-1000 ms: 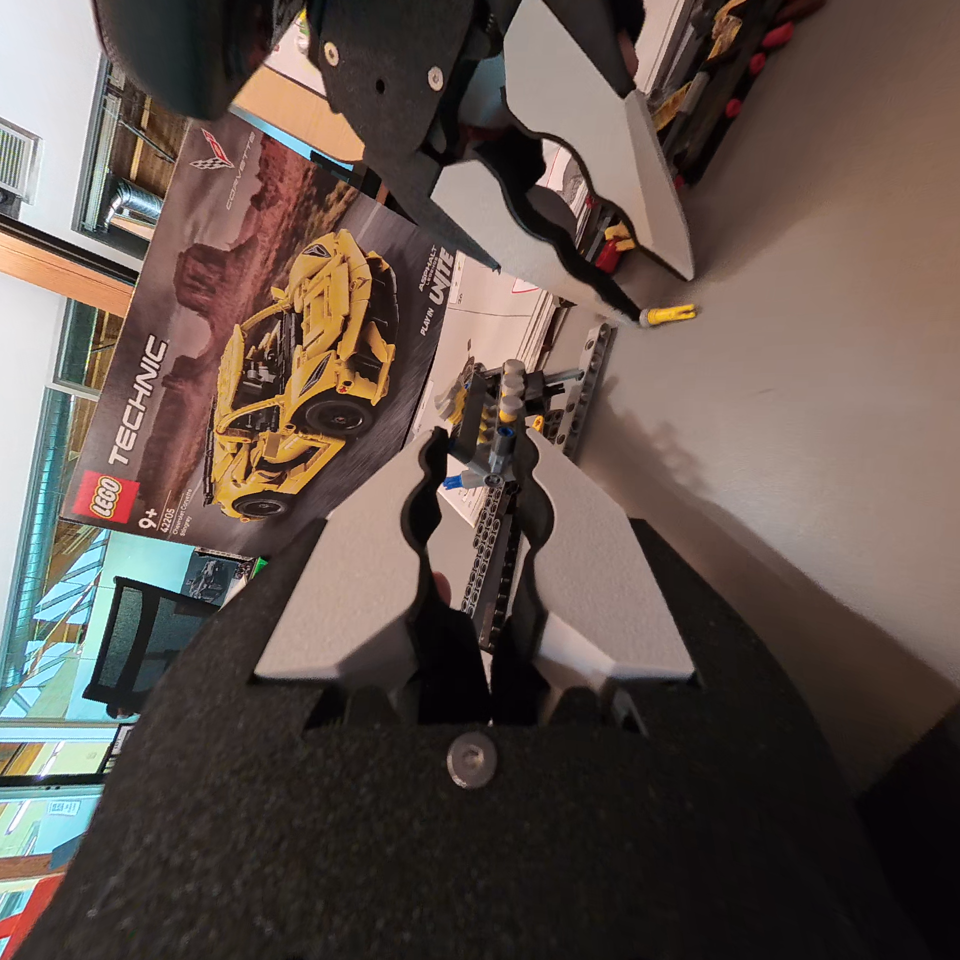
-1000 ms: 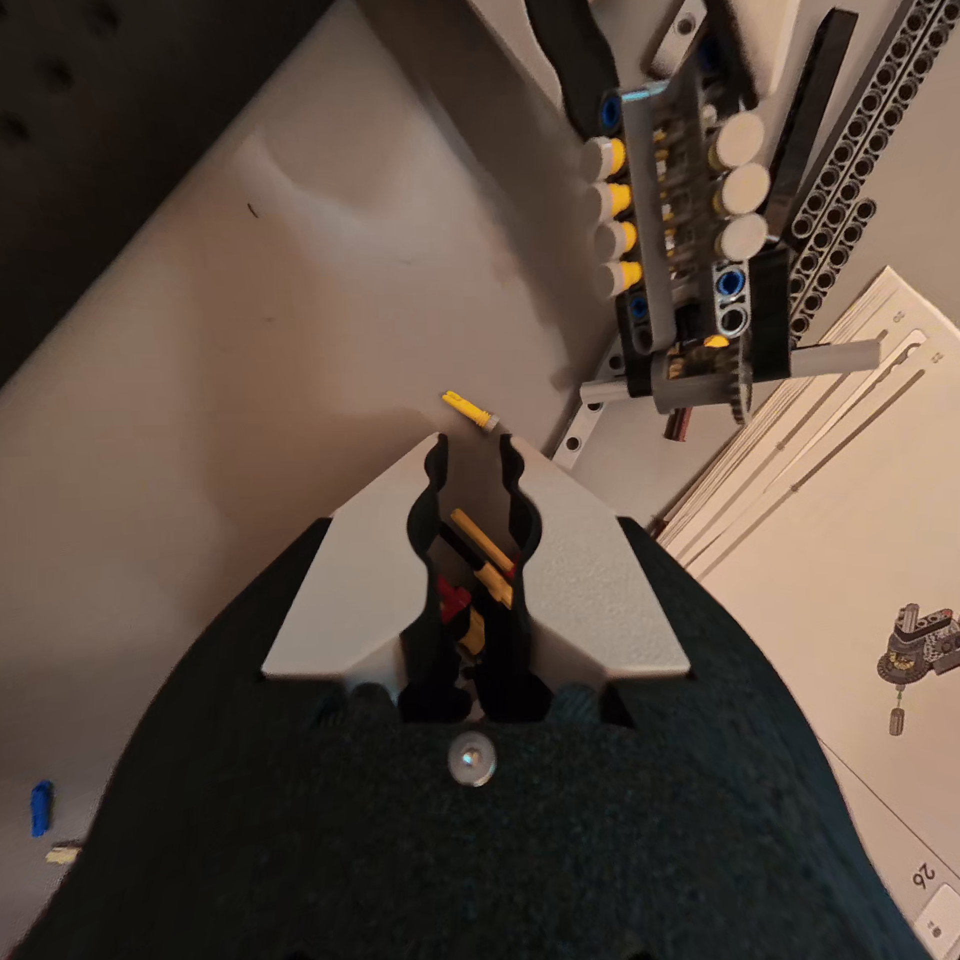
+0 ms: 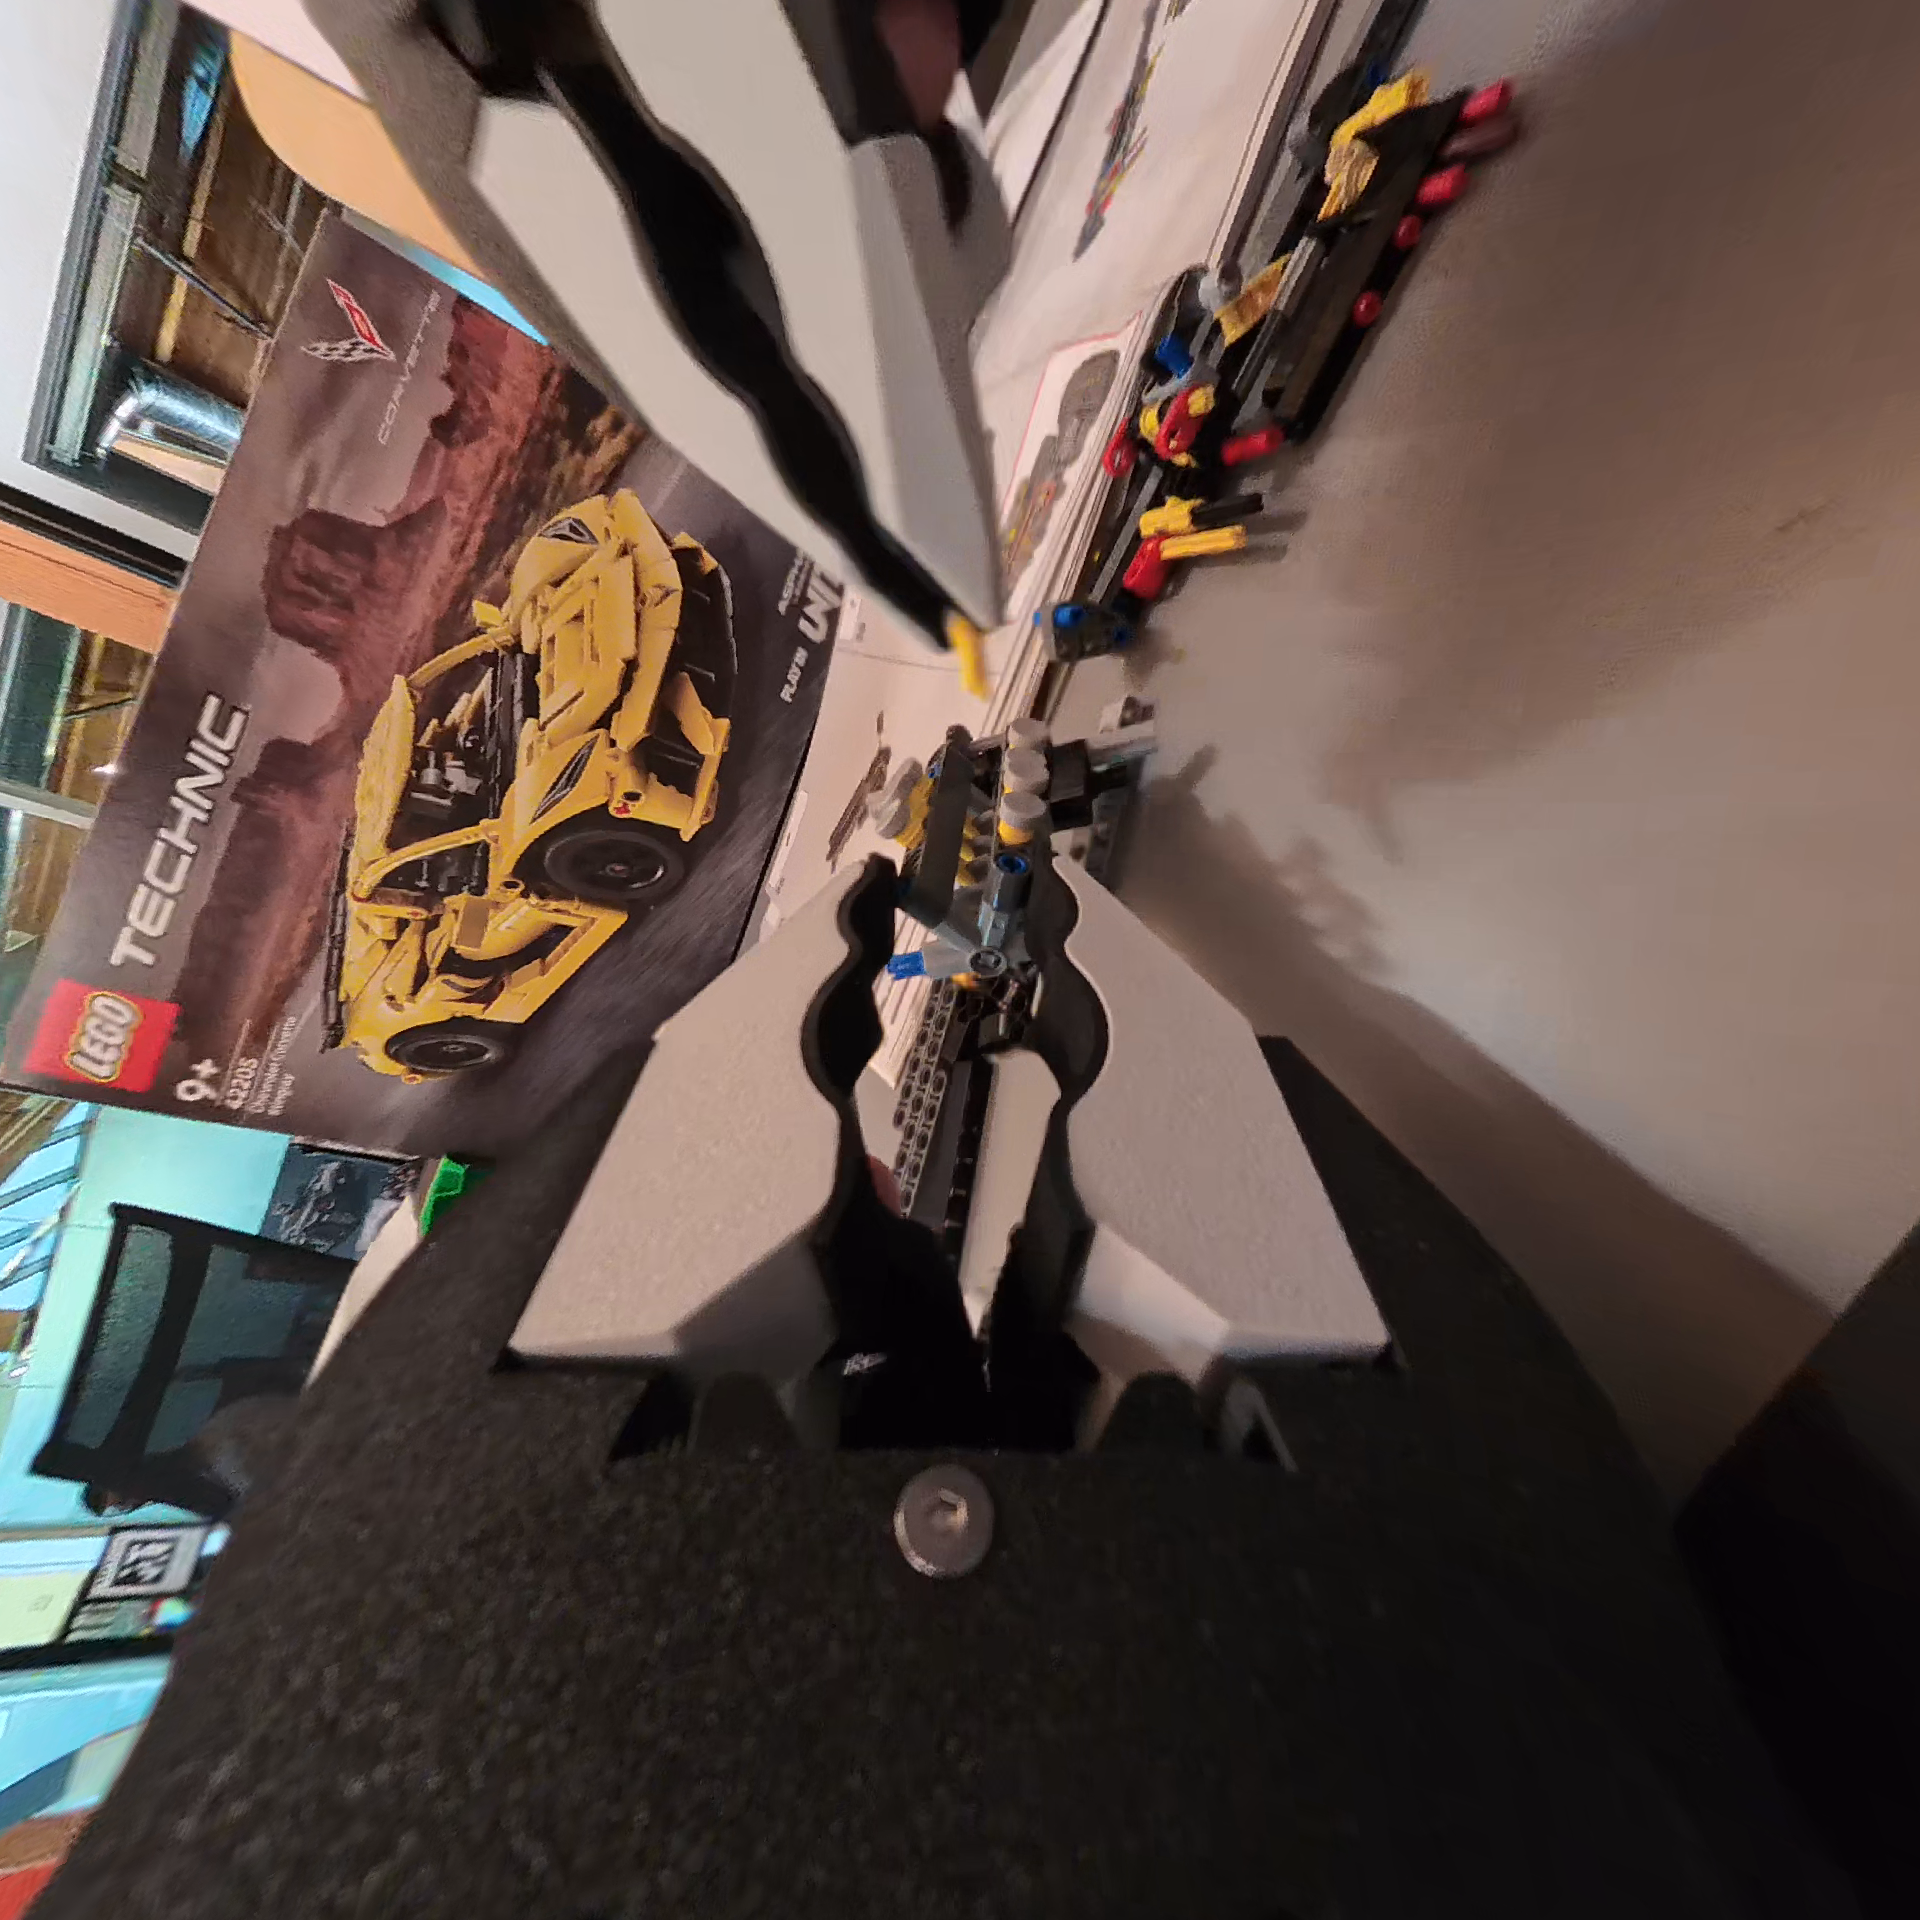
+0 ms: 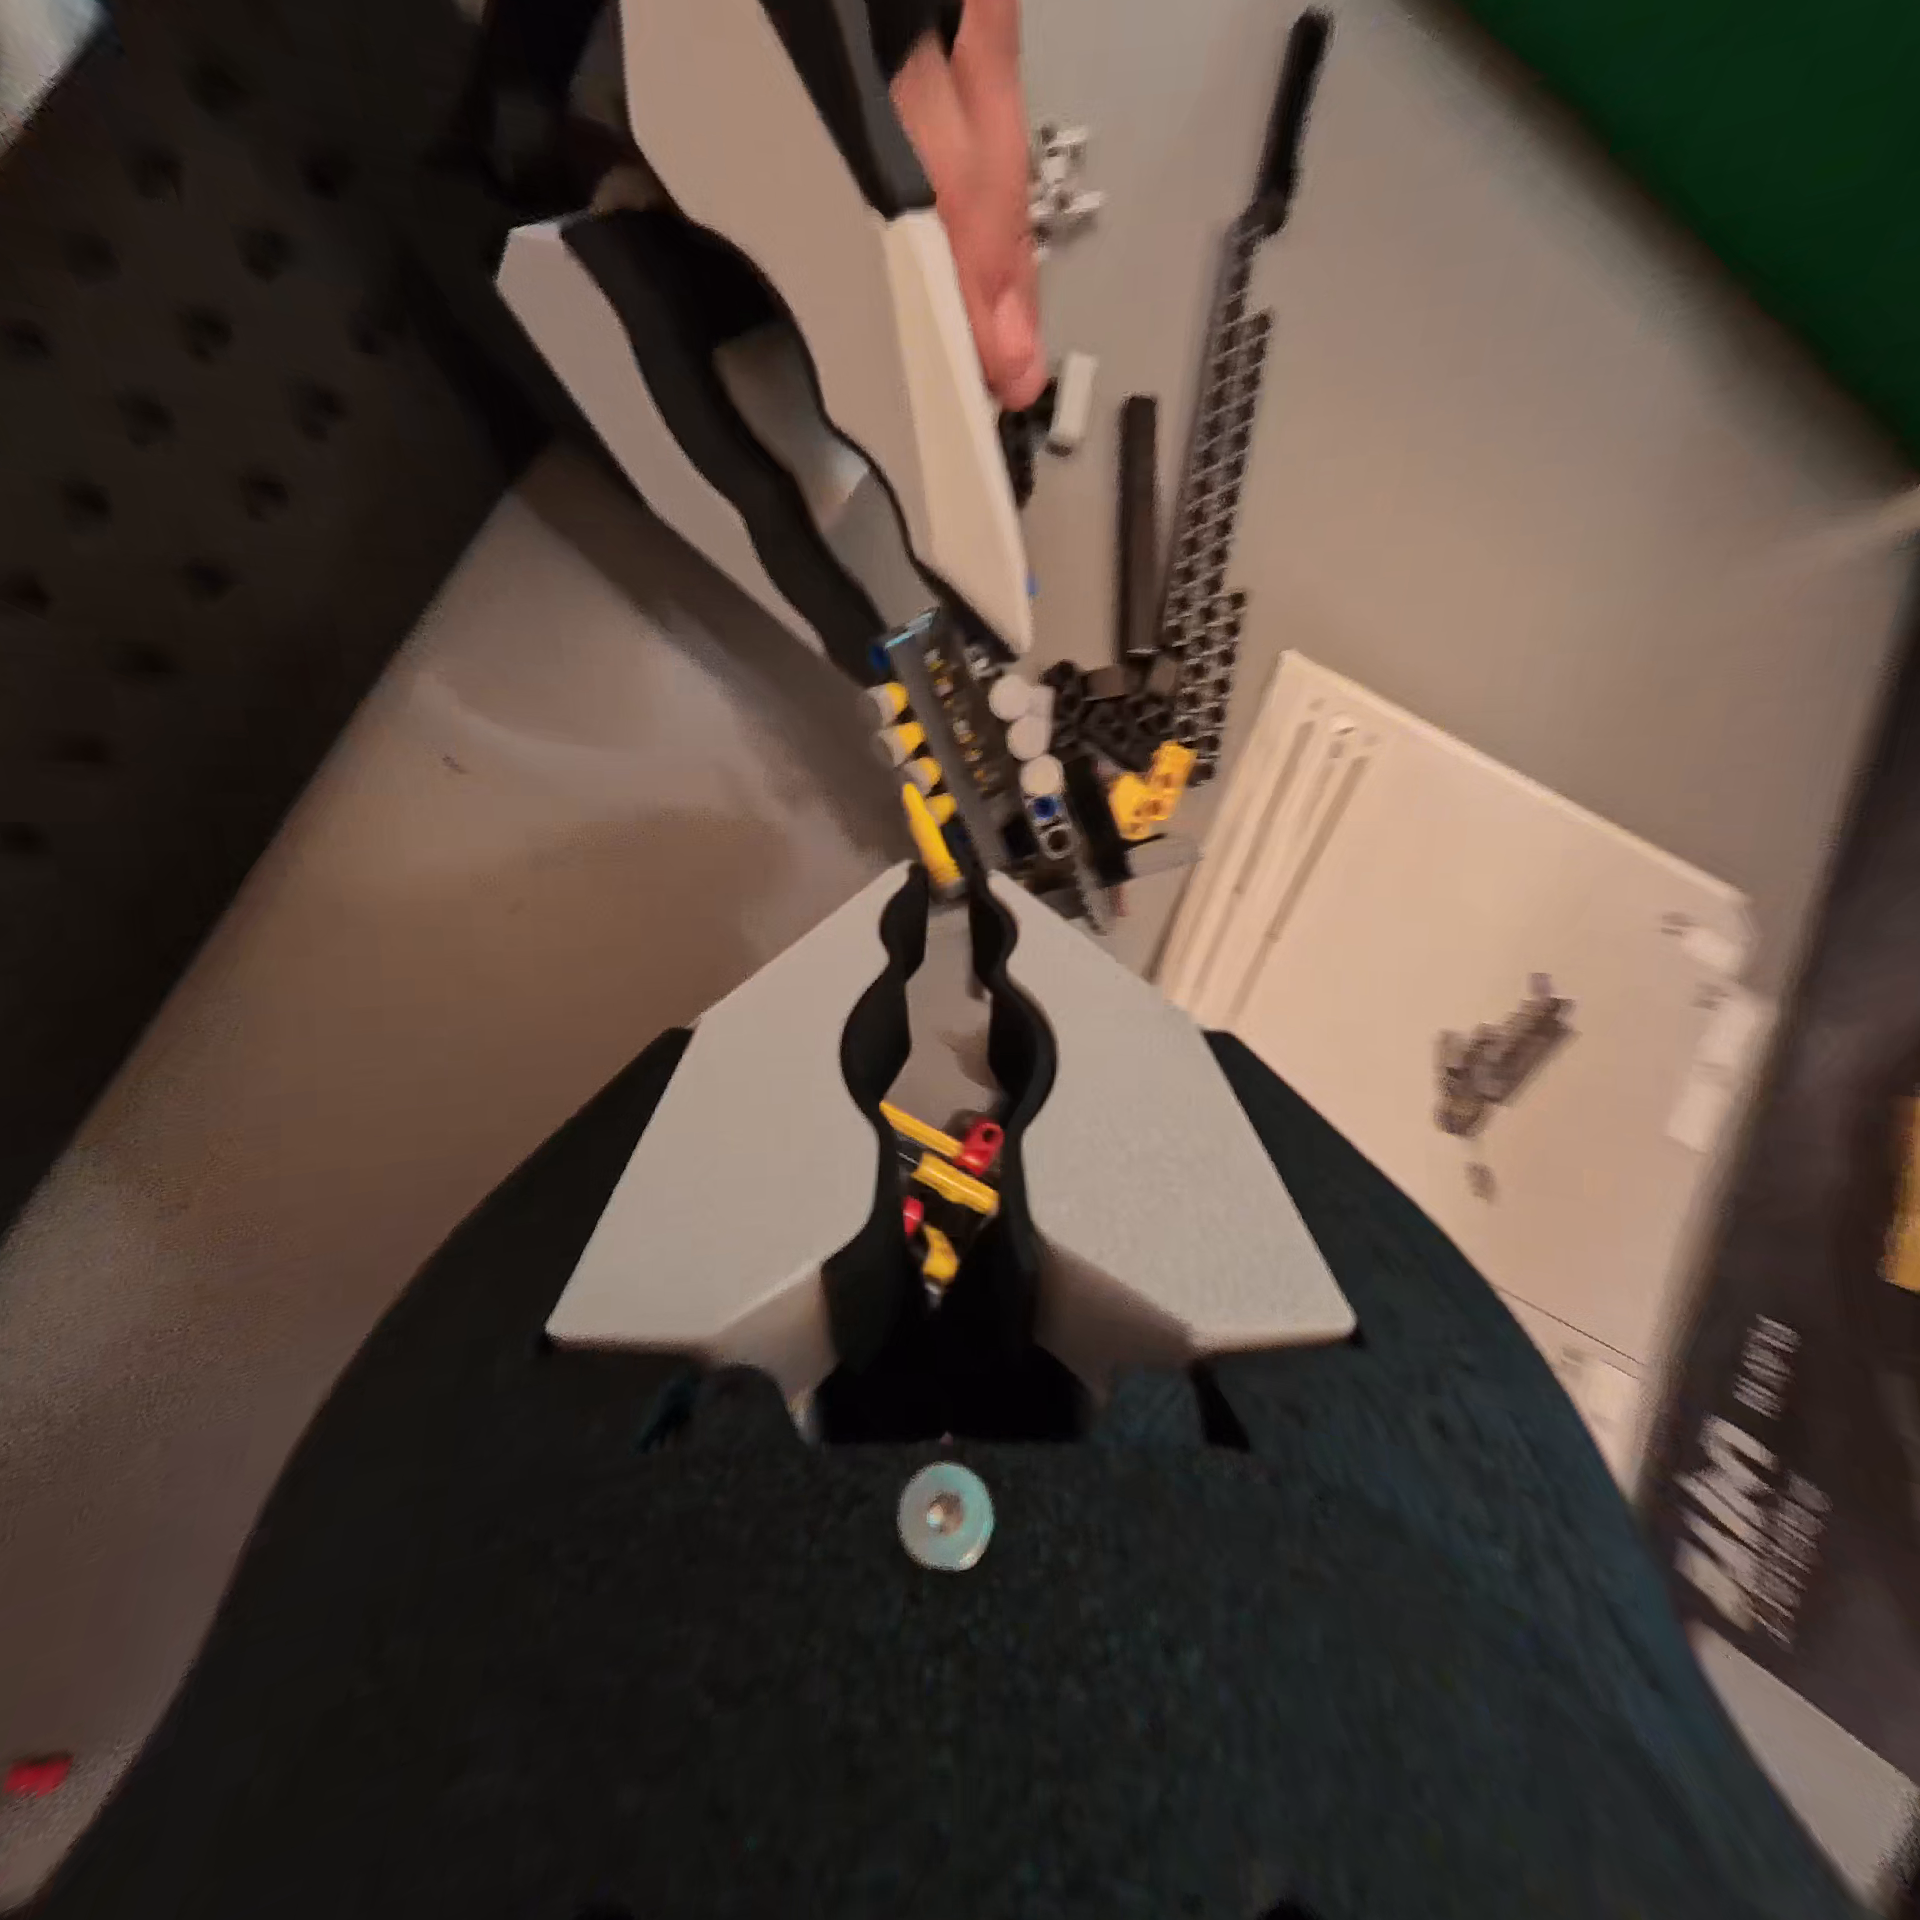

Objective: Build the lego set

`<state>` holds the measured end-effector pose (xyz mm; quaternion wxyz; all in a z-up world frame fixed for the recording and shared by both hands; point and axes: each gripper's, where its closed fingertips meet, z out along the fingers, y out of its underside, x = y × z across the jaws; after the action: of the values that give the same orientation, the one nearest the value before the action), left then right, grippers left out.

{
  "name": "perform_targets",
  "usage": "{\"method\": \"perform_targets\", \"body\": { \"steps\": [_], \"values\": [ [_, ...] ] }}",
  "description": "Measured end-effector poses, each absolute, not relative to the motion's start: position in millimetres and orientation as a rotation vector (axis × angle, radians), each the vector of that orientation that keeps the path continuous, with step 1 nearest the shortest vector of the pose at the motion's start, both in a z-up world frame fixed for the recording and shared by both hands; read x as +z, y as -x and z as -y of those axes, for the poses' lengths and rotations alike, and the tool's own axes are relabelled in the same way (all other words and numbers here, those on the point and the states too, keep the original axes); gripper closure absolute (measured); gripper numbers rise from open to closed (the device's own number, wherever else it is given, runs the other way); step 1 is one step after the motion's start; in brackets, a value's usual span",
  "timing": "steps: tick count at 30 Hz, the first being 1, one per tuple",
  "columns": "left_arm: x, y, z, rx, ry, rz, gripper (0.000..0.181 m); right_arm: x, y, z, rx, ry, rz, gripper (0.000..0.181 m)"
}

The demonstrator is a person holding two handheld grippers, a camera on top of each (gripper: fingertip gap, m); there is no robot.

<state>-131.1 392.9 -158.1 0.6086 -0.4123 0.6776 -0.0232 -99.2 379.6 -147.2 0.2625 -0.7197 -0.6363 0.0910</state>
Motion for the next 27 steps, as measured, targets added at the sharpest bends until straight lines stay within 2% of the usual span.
{"method": "perform_targets", "body": {
  "steps": [5,10,22,27],
  "values": [
    [-139,133,-394,-0.171,0.97,-1.476,0.158,-114,102,-397,-0.287,1.699,1.659,0.174],
    [-135,134,-394,-0.214,0.96,-1.462,0.158,-113,113,-393,-0.439,1.644,1.622,0.174],
    [-172,101,-310,-0.729,0.994,-1.824,0.158,-156,47,-303,-0.059,2.148,1.023,0.174],
    [-187,89,-300,-0.796,1.032,-1.967,0.157,-164,36,-276,-0.064,2.218,0.857,0.174]
  ]
}}
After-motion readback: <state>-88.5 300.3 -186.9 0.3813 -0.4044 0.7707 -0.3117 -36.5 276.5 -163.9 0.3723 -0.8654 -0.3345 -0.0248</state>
